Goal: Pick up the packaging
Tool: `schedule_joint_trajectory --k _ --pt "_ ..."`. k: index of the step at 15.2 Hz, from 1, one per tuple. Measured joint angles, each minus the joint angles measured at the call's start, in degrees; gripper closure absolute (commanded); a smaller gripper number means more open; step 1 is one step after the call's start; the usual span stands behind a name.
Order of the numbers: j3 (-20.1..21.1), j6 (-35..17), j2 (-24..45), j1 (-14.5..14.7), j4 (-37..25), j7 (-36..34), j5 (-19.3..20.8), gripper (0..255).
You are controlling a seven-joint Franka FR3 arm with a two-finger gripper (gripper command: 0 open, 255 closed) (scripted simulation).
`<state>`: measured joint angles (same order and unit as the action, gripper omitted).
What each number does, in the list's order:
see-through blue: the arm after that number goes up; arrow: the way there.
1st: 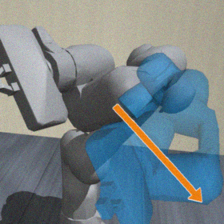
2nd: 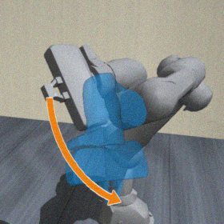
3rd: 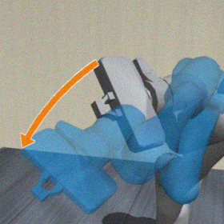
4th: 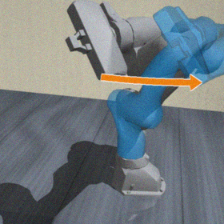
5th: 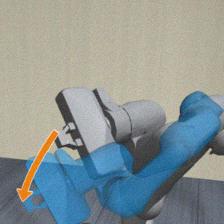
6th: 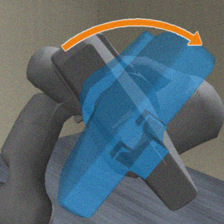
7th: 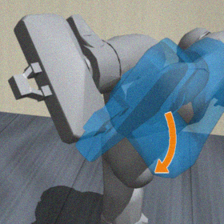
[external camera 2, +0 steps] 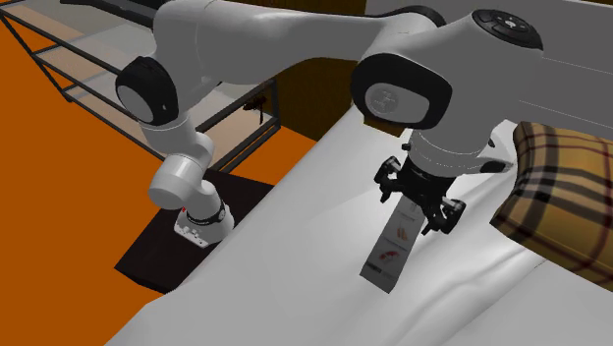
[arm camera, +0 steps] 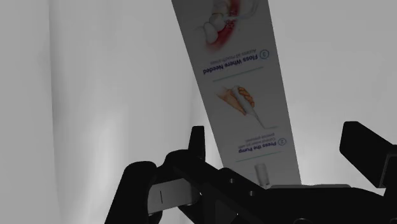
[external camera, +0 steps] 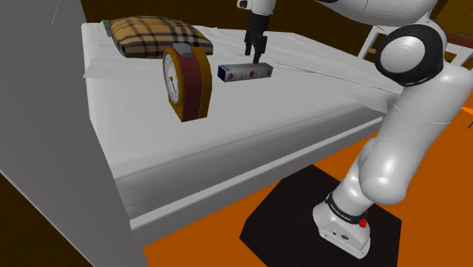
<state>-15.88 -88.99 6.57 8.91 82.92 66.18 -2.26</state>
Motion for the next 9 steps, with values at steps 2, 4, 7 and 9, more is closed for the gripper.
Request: schedule_joint_trajectory --k 2,4,7,9 --pt "0.1 -0.5 1.3 -0.1 -0.6 1.6 -0.2 0" --pt "0.1 -1.9 1.2 -0.1 1.0 2.1 -0.1 0" --pt "0.2 -4.6 1.0 0.0 3.9 2.1 0.0 0" --pt "0.2 -5.5 0.7 0.1 5.0 2.1 0.1 255"
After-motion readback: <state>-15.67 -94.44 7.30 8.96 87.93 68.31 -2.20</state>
